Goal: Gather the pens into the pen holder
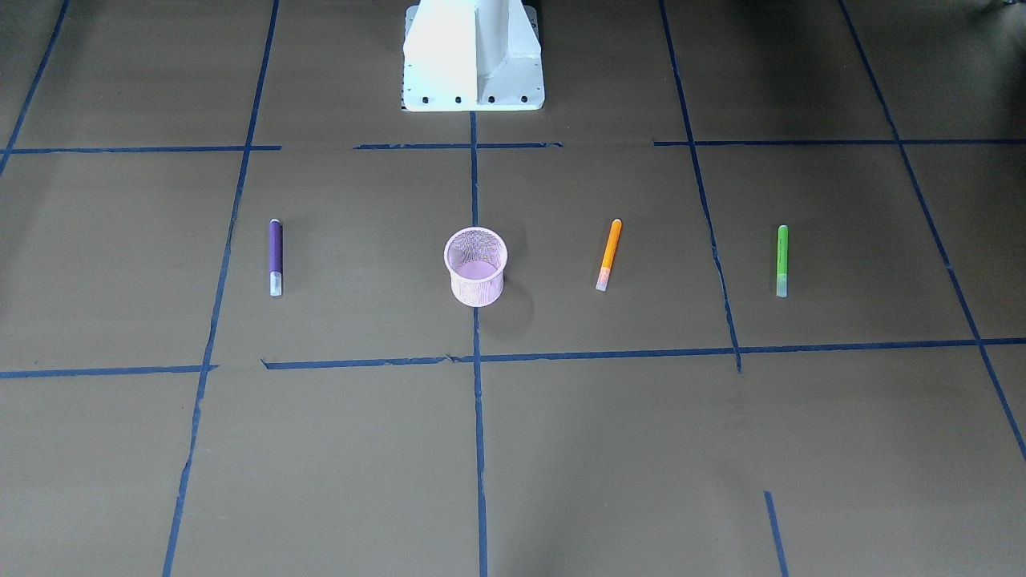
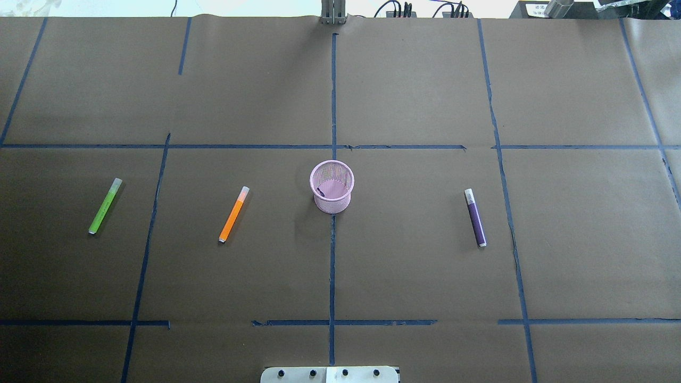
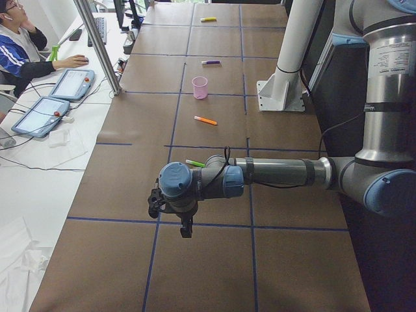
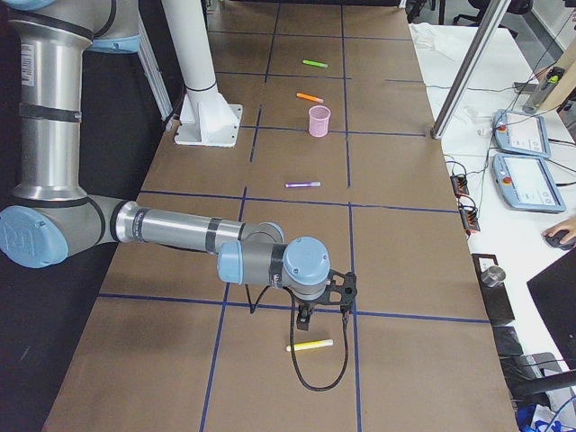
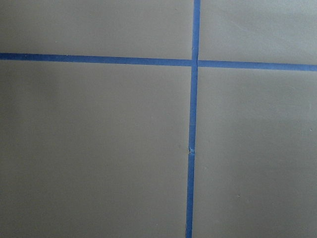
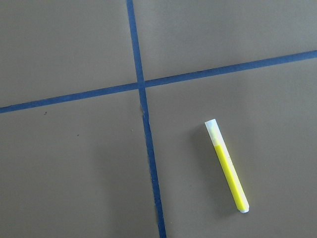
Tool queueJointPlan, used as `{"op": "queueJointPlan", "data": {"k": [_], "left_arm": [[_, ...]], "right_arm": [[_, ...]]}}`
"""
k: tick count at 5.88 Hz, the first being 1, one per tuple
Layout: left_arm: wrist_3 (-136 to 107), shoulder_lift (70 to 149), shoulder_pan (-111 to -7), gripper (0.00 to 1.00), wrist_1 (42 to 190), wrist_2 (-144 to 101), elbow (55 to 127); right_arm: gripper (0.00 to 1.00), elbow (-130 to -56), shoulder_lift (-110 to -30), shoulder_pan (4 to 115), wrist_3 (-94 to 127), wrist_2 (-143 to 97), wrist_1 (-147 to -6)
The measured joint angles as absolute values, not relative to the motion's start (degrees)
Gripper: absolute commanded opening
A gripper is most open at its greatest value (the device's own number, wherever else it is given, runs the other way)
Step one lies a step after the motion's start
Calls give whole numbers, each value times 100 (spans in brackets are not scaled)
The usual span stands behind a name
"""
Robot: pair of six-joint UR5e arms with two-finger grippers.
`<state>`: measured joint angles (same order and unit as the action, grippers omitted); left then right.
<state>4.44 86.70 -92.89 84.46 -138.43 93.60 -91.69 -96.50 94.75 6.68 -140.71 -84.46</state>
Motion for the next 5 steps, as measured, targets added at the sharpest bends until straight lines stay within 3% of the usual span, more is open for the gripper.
{"op": "queueJointPlan", "data": {"k": [5], "left_arm": [[426,8792,-9114,100,8837,-13845,9392]], "right_arm": [[100,-9172,-9633,9472,674,-14073,-8438]]}}
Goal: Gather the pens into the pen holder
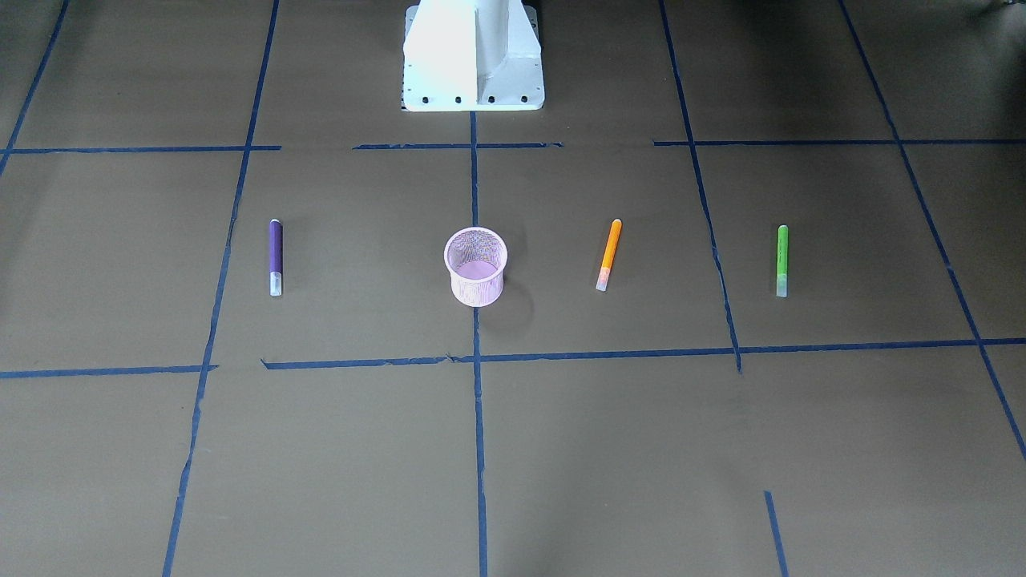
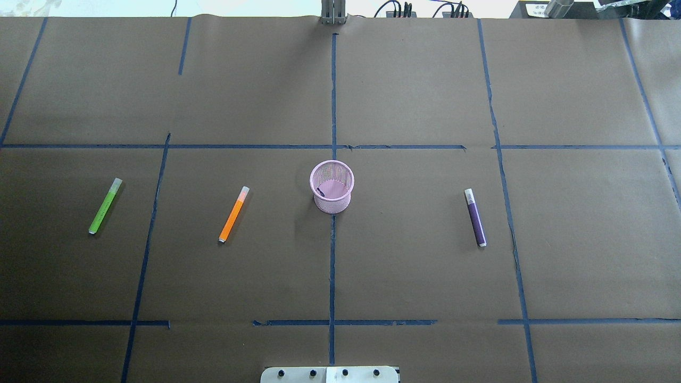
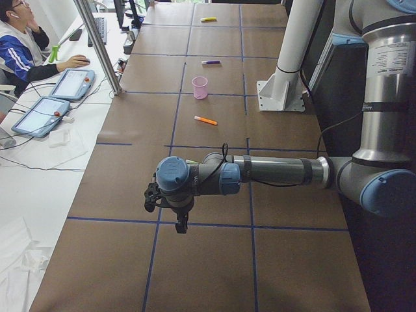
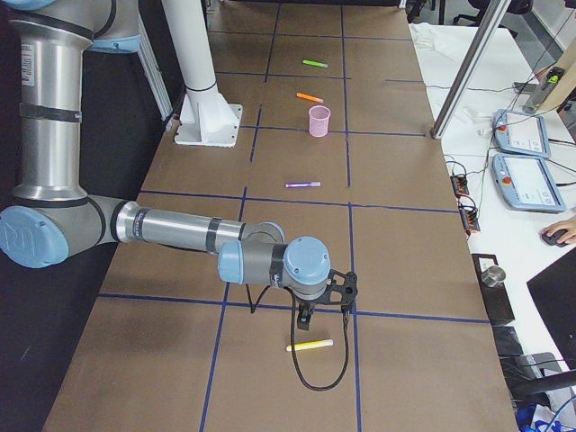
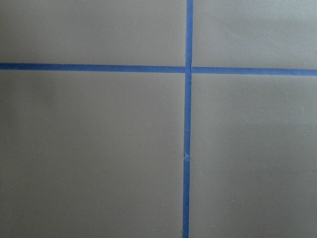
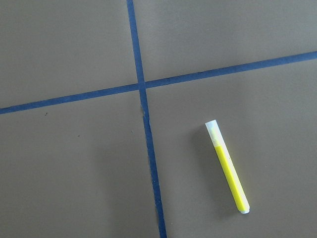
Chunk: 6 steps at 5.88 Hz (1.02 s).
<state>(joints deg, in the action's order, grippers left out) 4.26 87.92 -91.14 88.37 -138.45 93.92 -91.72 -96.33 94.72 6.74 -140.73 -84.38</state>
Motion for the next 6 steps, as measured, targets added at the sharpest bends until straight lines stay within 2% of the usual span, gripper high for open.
{"op": "queueJointPlan", "data": {"k": [2,6], "left_arm": [[422,8936,-8322,100,9547,-13834,9416],[-260,9649,-7231,100,9836,-13477,9330]], "right_arm": [[100,-9189,-9599,9467,669,-14105,-8424],[100,-9073,-9322,9447,603,-14111,-8340]]}}
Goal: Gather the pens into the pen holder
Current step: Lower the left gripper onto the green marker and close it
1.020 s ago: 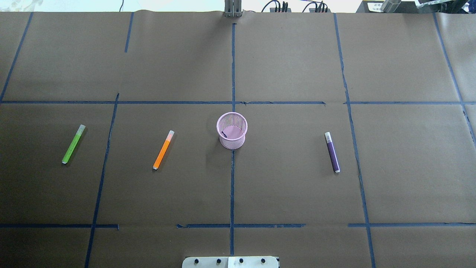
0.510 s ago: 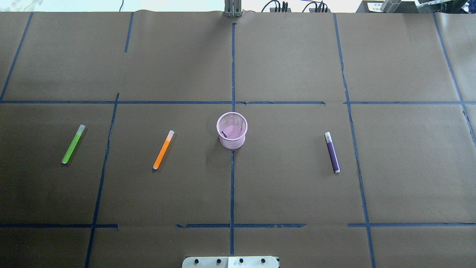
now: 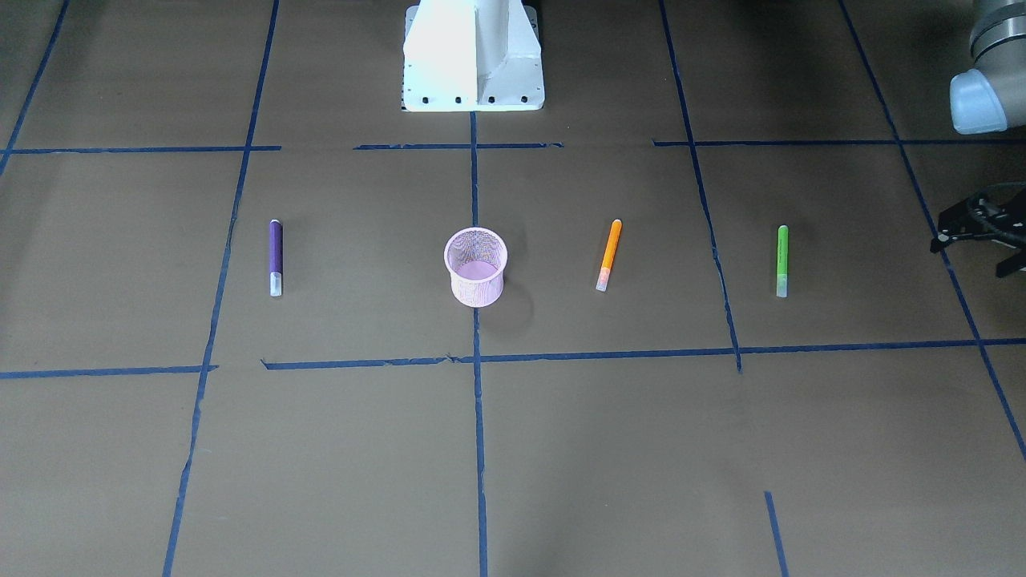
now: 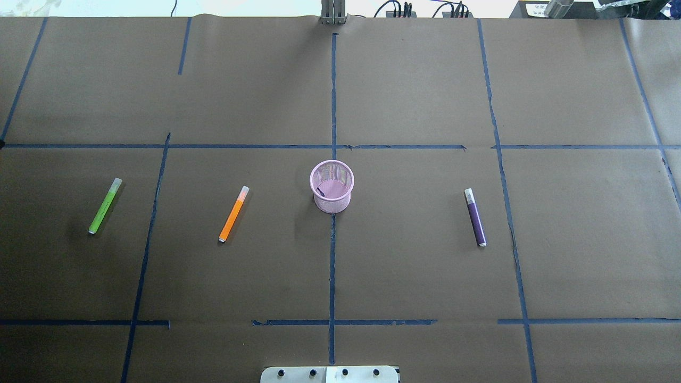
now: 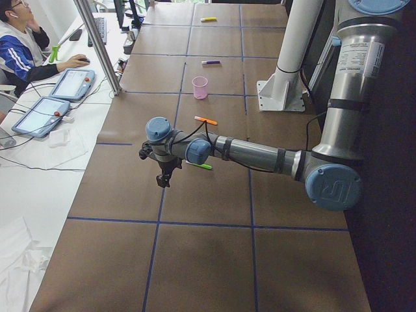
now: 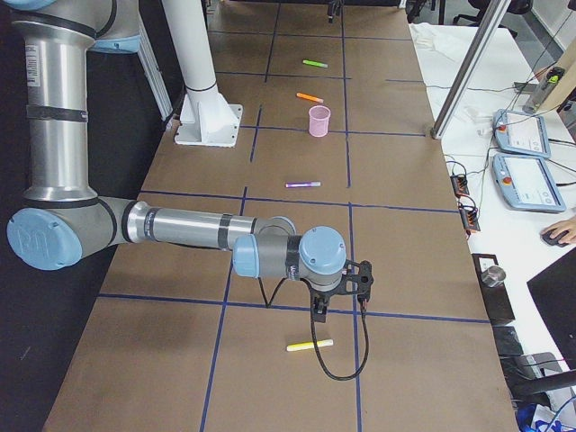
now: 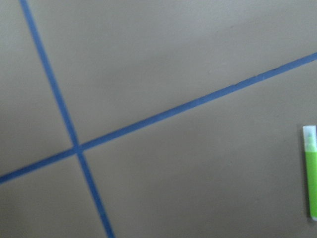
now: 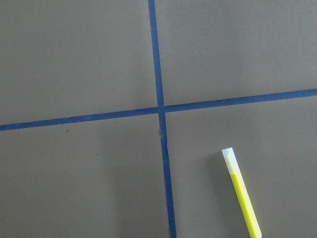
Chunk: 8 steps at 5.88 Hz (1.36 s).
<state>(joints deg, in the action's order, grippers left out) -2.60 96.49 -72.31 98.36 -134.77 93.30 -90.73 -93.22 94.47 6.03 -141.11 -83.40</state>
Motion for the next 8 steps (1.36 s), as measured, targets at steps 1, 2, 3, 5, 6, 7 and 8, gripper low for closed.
{"op": "queueJointPlan", "data": {"k": [1,2,3,5,6,7,8], "left_arm": [[-878,9678,-6985,100,10035,-13399,9420],[-1447,9695,-6691,100,10228,-13275,9526],[-2096,9700,-6328,100,10468,-13063,9618],[-3376,9710,-5497,100,10984,-12453,9661],[-3733,9720,-5203,100,11107,-12217,9629],[-3865,9725,-5058,100,11153,-12066,9589],[-3900,9735,-4988,100,11166,-12013,9544]], "right_arm": [[100,-9062,-9340,9422,607,-14099,-8201],[100,-9057,-9354,9354,621,-14087,-8105],[100,-9054,-9355,9261,640,-14066,-8066],[100,-9053,-9358,9175,640,-14043,-8048],[100,-9049,-9358,9171,646,-14038,-8052],[100,-9046,-9354,9167,658,-14039,-8062],[100,-9045,-9346,9167,664,-14045,-8075]]}}
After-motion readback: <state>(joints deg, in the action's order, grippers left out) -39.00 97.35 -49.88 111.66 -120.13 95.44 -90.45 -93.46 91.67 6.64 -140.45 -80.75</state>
